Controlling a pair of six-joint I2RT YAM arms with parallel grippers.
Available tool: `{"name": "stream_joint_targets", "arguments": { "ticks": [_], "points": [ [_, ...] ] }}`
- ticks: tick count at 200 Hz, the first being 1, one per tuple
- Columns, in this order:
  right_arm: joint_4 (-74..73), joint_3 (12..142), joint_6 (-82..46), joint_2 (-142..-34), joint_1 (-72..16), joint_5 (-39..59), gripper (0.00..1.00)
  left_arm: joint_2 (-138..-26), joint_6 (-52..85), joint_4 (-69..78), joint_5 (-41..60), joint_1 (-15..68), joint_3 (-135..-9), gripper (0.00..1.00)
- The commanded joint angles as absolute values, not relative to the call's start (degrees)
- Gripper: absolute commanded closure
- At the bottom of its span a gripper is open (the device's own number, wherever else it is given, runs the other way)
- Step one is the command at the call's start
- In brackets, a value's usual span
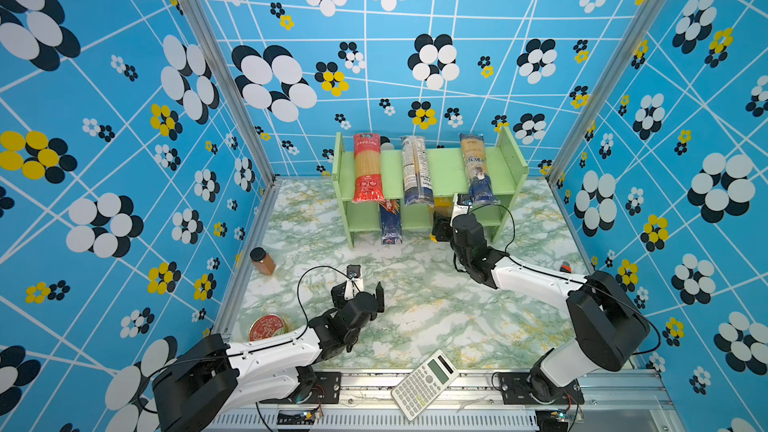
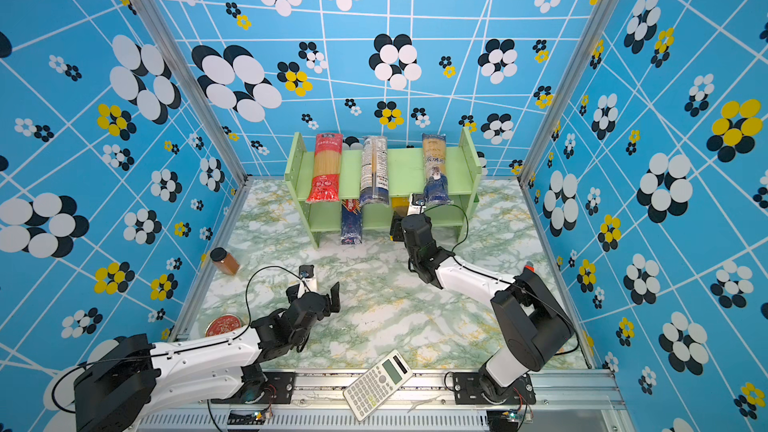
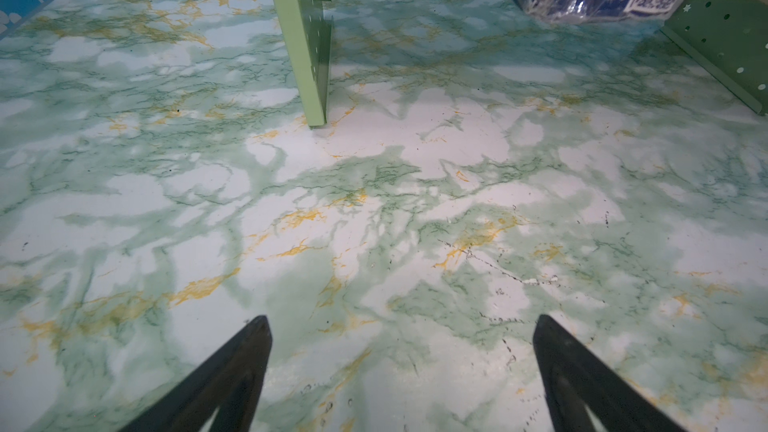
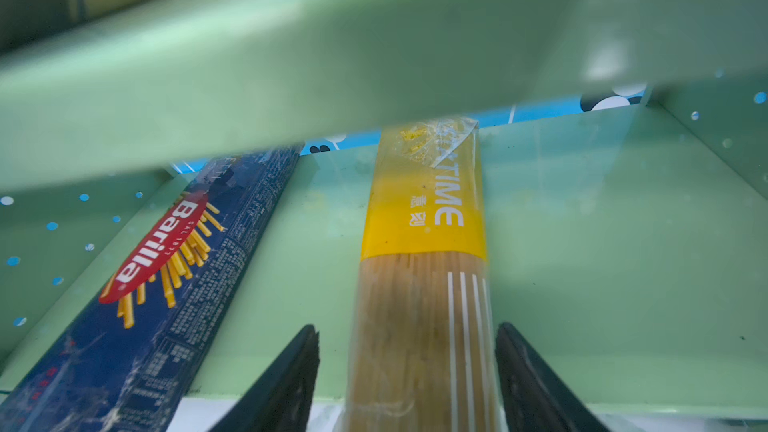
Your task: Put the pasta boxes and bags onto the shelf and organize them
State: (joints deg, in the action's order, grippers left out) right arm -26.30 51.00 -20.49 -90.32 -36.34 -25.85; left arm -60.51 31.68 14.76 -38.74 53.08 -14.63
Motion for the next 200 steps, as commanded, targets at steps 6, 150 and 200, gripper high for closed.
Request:
{"name": "stream_joint_targets", "arguments": {
  "ticks": [6,150,200],
  "points": [
    [-28.1,49.5,-20.5,-88.3,-36.0,-26.7,0.31,-59.3,31.0,13.7,-38.8,52.6,-14.9,0.01],
    [-18.5,48.5,-17.0,-82.8,-36.0,-22.8,0.31,-57.7,29.6,13.1,-38.8,52.6,-15.5,0.01],
    [-12.3,47.8,-15.6,-78.9,-36.0,-19.6,0.32,-56.3,28.6,12.0,-38.8,52.5,-16.2,0.01]
  ]
}}
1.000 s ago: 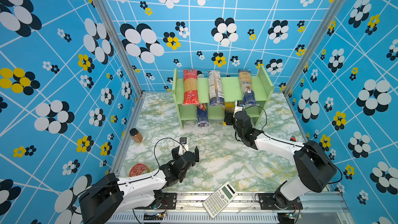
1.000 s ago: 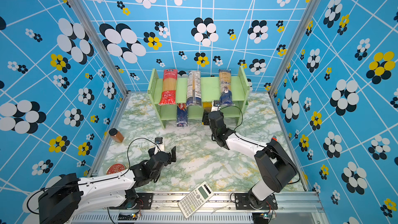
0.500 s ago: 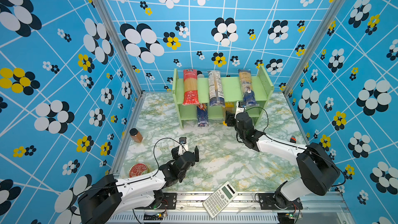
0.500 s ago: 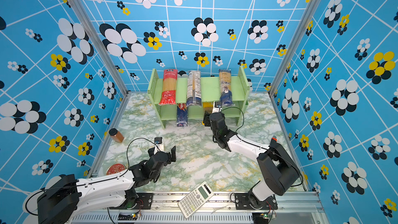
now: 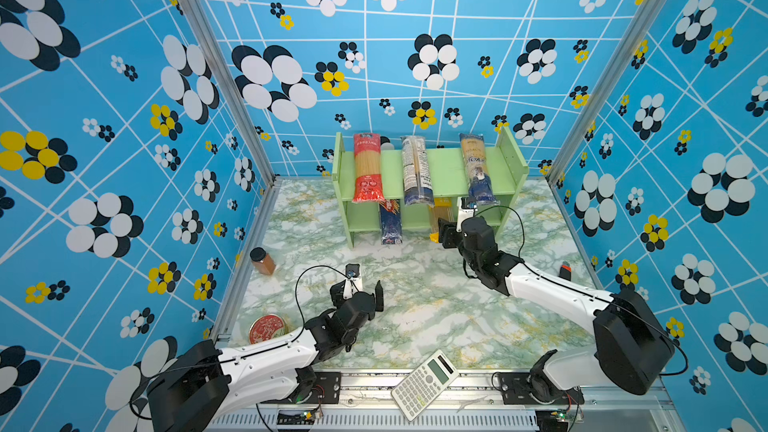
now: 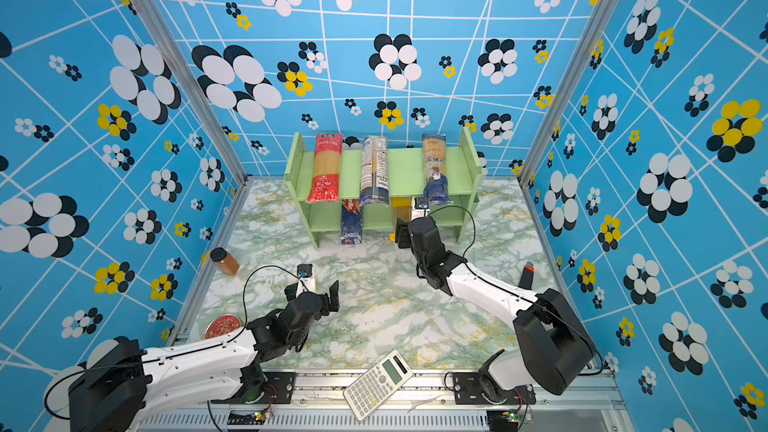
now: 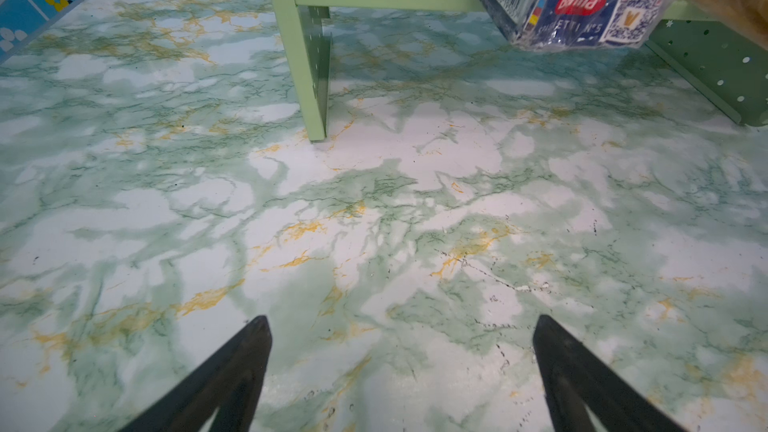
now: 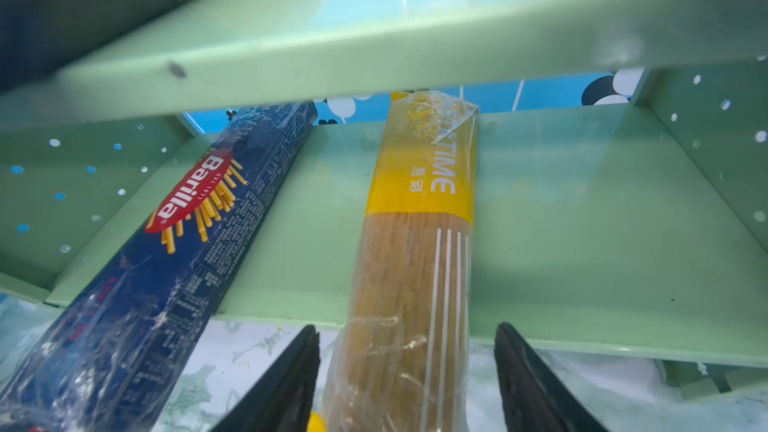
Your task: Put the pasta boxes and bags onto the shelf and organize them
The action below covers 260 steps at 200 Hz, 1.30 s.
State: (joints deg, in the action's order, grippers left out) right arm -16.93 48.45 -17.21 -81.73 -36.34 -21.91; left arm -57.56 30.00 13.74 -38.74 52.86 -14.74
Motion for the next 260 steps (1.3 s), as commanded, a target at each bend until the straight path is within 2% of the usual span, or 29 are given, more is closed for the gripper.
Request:
{"name": "stream_joint_targets", "arguments": {
  "ticks": [1,122,157,197,260],
  "points": [
    [-12.1,47.8,-15.6,-78.8,-36.0,-19.5,0.31,-56.2,28.6,11.9,-38.8,52.4,-16.3,0.01],
    [9.4,45.2,-7.2,-63.6,-35.4,-6.1,0.29,-48.2,22.0,8.7,-39.2,51.1,-18.7,0.01],
    [12.7,43.8,-6.8,-61.2,-29.9,-1.8,0.29,-45.9,19.1,6.6,-37.8,48.8,-20.8,0.01],
    [9.4,39.7,-7.4,-58.6,-21.7,3.6,0.28,-44.4,16.1,6.6,-34.6,44.5,-22.3,0.01],
    [5.3,34.9,-5.1,-57.4,-13.3,4.7,0.28,-41.6,11.5,9.6,-27.7,36.8,-20.4,0.01]
  ]
}}
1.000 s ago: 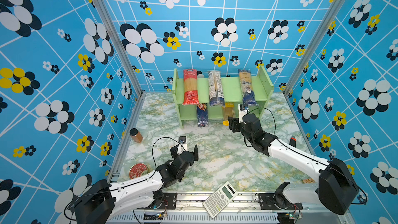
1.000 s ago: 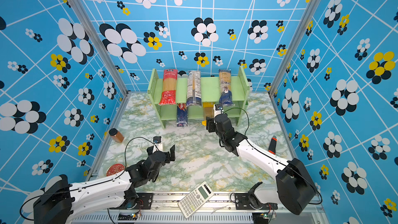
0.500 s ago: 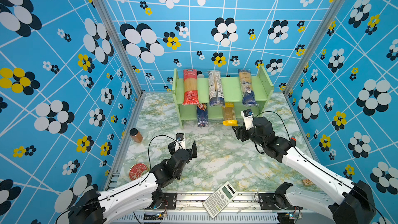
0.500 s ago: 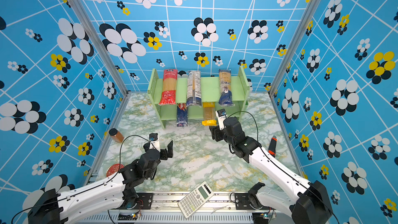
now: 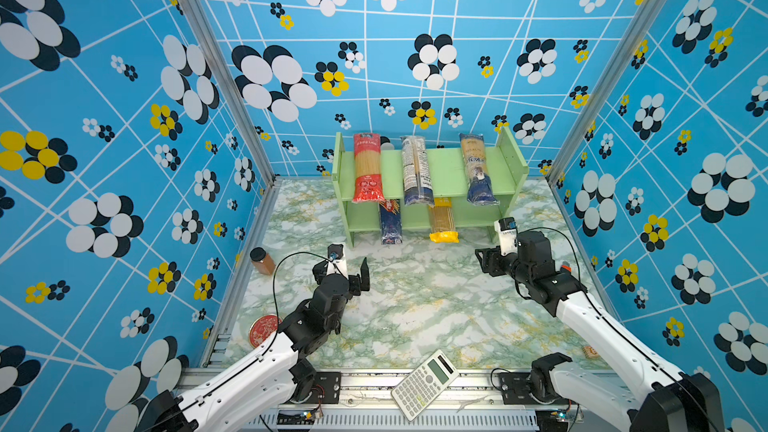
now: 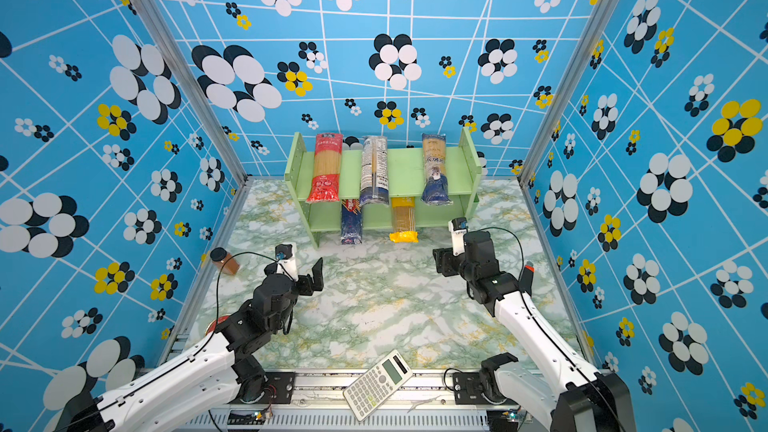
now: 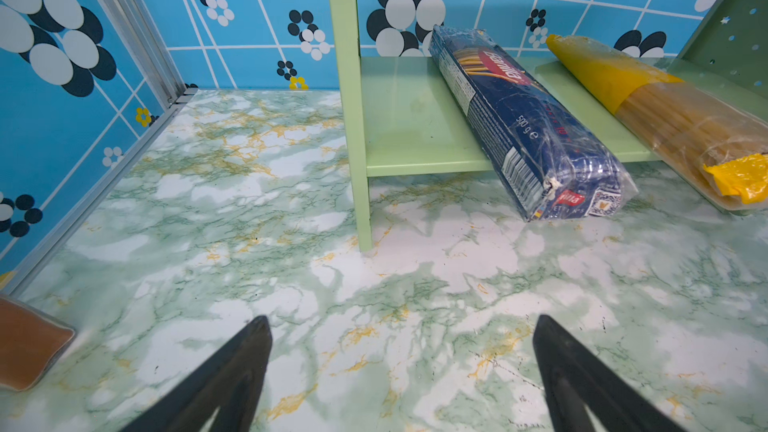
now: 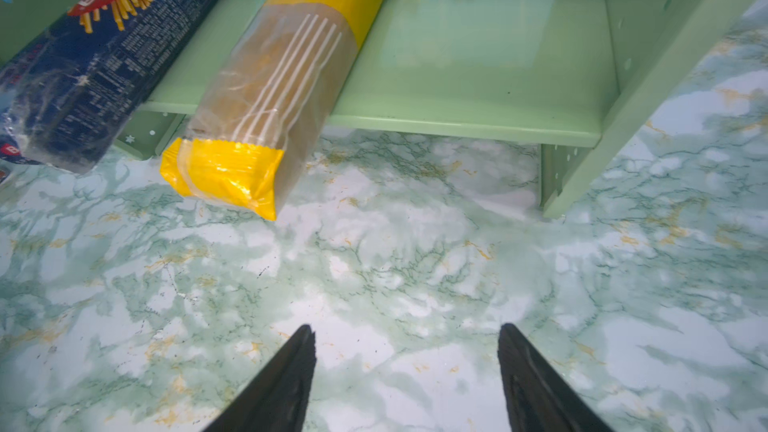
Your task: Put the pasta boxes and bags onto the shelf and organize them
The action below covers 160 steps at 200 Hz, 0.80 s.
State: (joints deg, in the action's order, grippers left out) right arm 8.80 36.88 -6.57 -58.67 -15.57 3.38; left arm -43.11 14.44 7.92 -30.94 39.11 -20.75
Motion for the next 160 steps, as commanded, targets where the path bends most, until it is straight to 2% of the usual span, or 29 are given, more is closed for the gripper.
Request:
{"name": "stream_joint_targets", "arguments": {
  "ticks": [1,75,160],
  "points": [
    [5.1,34.9,-5.1,-57.4,-13.1,4.7,0.28,-41.6,11.4,9.7,-27.6,36.6,-20.4,0.01],
    [-6.3,29.1,-3.6,-60.0,-4.2,4.2,0.27,-38.0,6.2,13.5,-24.7,25.8,-18.4,0.01],
    [-19.0,27.5,-2.3,-69.4,-1.3,3.6,0.27,-45.0,4.6,21.4,-12.1,12.3,-16.7,0.01]
  ]
}}
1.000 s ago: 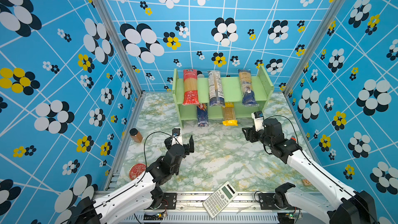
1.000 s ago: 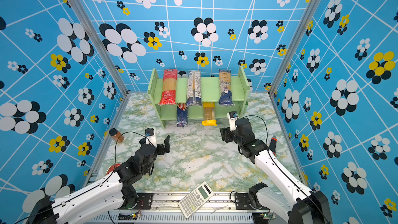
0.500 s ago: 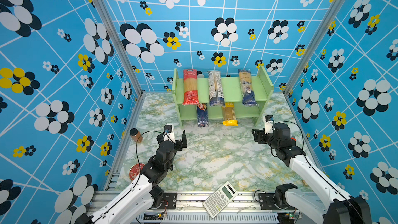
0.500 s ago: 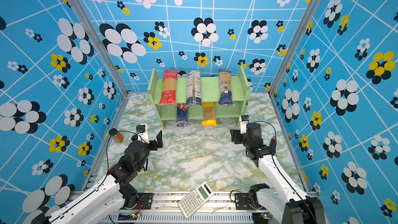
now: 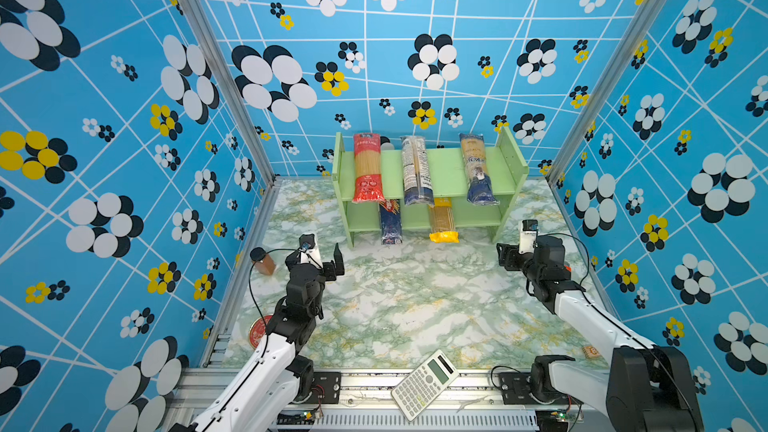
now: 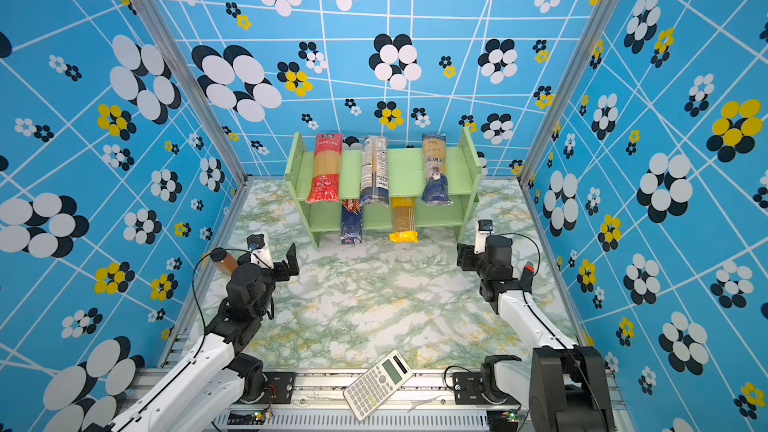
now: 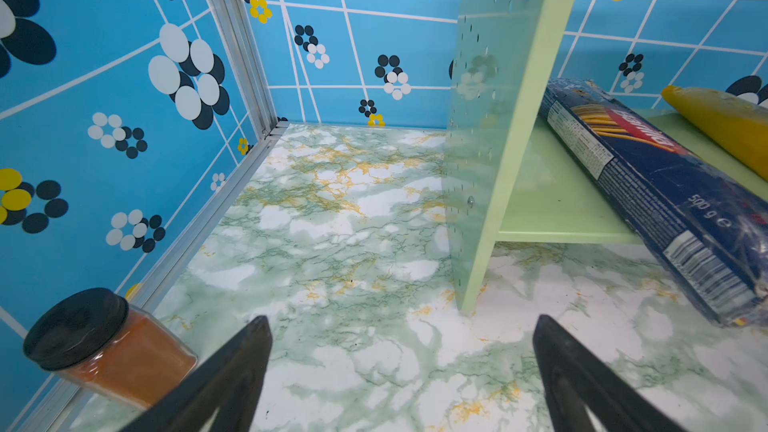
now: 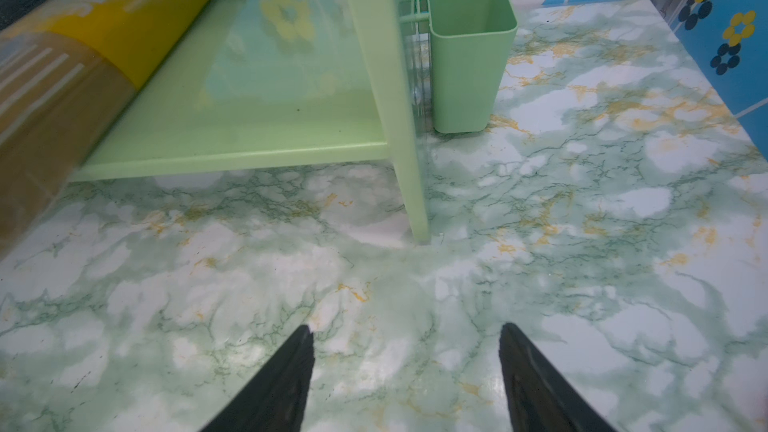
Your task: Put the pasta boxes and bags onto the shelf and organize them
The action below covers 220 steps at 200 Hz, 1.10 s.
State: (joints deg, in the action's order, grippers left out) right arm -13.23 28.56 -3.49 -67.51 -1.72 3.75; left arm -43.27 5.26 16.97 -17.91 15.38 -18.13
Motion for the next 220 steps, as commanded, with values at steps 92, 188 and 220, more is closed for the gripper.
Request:
{"name": "stream_joint_targets", "arguments": {
  "ticks": [92,188,220],
  "points": [
    [-31.6,25.7,-1.8,-75.8,-0.7,1.8,0.27,-54.7,4.5,30.6,-6.4,6.2,-15.9,0.01],
    [-34.8,28.3,-0.1,-82.8,-0.4,0.6,0.28,-66.6,5.0,38.9,-3.8,3.6,-15.7,0.01],
    [-36.6,28.7,0.2,-85.1,-0.3,0.5,0.28,-68.9,5.3,41.0,-3.1,3.3,-16.0,0.01]
  ]
}}
